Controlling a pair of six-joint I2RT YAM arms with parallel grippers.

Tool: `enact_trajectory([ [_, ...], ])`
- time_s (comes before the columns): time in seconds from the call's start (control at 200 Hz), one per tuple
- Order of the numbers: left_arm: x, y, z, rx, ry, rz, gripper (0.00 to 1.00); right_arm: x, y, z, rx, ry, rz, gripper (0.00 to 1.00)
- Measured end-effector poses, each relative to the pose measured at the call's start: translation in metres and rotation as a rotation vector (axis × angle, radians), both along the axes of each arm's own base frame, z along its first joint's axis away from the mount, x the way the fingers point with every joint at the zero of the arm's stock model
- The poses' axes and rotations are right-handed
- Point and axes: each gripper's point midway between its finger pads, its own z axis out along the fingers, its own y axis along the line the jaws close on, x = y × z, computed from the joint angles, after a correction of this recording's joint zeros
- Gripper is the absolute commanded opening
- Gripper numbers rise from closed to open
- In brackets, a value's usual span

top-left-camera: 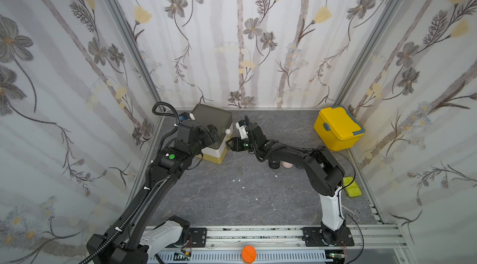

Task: Take the mice out of the drawer
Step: Close the drawer of the storage box, then open the drawer in the storage box.

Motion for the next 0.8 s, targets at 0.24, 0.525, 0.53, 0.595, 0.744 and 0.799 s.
enact_trajectory([
  [0.24, -0.001, 0.003, -0.005, 0.012, 0.021, 0.008, 0.99, -0.024, -0.023, -0.021, 0.108, 0.133, -0.017, 0.61],
  [0.525, 0.004, 0.003, -0.023, 0.02, 0.068, 0.02, 0.94, -0.03, -0.022, -0.033, 0.297, 0.266, -0.041, 0.56],
  [0.53, 0.005, 0.003, -0.023, 0.02, 0.069, 0.021, 0.94, -0.03, -0.022, -0.033, 0.299, 0.267, -0.041, 0.56],
  [0.595, 0.005, 0.004, -0.028, 0.022, 0.082, 0.026, 0.93, -0.03, -0.019, -0.038, 0.322, 0.292, -0.042, 0.54],
  [0.744, 0.008, 0.007, -0.038, 0.025, 0.104, 0.04, 0.91, -0.021, -0.013, -0.043, 0.37, 0.325, -0.05, 0.54],
  [0.799, 0.009, 0.008, -0.041, 0.029, 0.111, 0.048, 0.9, -0.016, -0.01, -0.043, 0.393, 0.329, -0.05, 0.54],
])
